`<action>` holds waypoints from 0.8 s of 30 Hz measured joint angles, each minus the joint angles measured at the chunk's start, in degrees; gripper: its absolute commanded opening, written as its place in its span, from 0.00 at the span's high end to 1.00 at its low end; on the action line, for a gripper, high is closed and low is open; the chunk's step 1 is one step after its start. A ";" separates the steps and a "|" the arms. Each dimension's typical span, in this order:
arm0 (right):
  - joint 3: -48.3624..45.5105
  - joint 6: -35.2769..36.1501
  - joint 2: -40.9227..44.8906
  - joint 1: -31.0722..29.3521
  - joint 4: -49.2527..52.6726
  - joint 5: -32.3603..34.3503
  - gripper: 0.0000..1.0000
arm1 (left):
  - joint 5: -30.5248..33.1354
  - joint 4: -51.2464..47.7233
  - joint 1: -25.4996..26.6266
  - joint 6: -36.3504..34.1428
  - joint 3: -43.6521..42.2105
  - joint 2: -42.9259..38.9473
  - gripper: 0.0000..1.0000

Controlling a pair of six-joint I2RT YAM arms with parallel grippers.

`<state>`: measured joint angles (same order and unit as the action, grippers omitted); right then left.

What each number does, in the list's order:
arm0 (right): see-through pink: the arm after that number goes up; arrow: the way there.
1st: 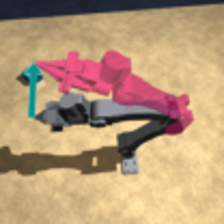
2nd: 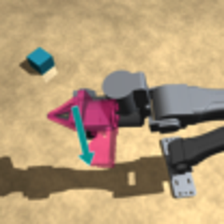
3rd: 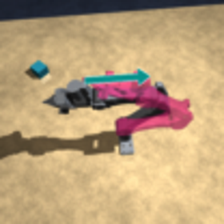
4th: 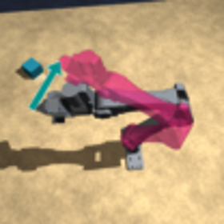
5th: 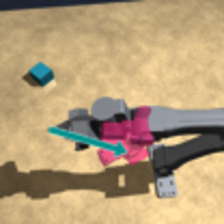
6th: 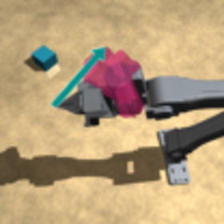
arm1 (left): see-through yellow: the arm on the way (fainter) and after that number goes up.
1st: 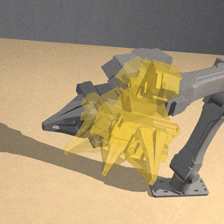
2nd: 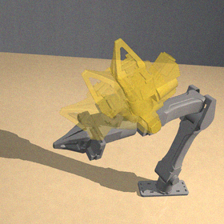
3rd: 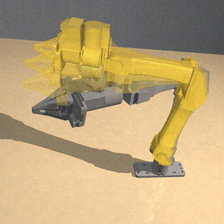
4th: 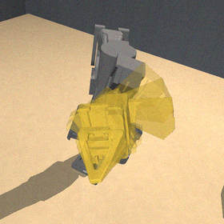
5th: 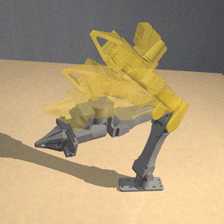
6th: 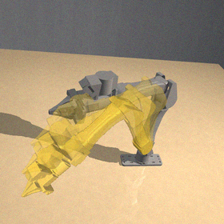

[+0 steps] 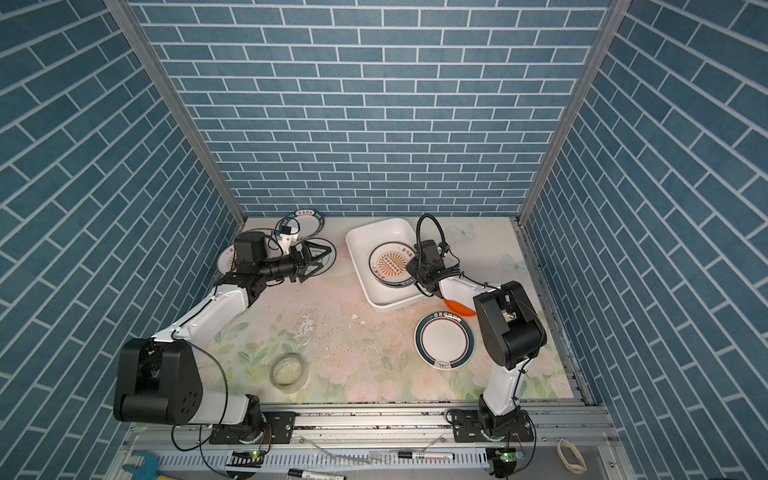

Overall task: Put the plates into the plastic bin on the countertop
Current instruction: 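Release the plate, move right gripper to green-and-red-rim plate while left arm reaches bin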

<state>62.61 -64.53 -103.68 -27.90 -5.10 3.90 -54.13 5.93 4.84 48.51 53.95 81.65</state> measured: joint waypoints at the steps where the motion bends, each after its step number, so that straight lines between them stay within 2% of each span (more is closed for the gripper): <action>1: -0.11 0.00 0.20 0.00 0.02 0.02 0.63 | -0.02 0.00 0.00 0.04 0.00 0.07 0.00; 9: -0.33 2.64 4.66 0.00 0.72 0.42 0.41 | -0.15 0.04 0.00 0.15 0.00 0.44 0.00; 15: -0.81 8.09 12.55 0.00 3.91 0.66 0.32 | 0.37 -0.83 1.20 -1.31 0.02 0.20 0.00; 19: -2.97 11.43 19.41 0.00 7.93 0.92 0.25 | 0.66 -2.60 5.51 -3.58 0.13 -0.46 0.01; 24: -7.87 15.21 29.68 0.00 16.26 2.47 0.17 | 0.98 -5.11 13.38 -6.95 0.85 -1.79 0.00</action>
<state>54.74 -49.32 -74.00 -27.90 11.16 6.37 -53.15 0.82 18.22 41.56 54.81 79.85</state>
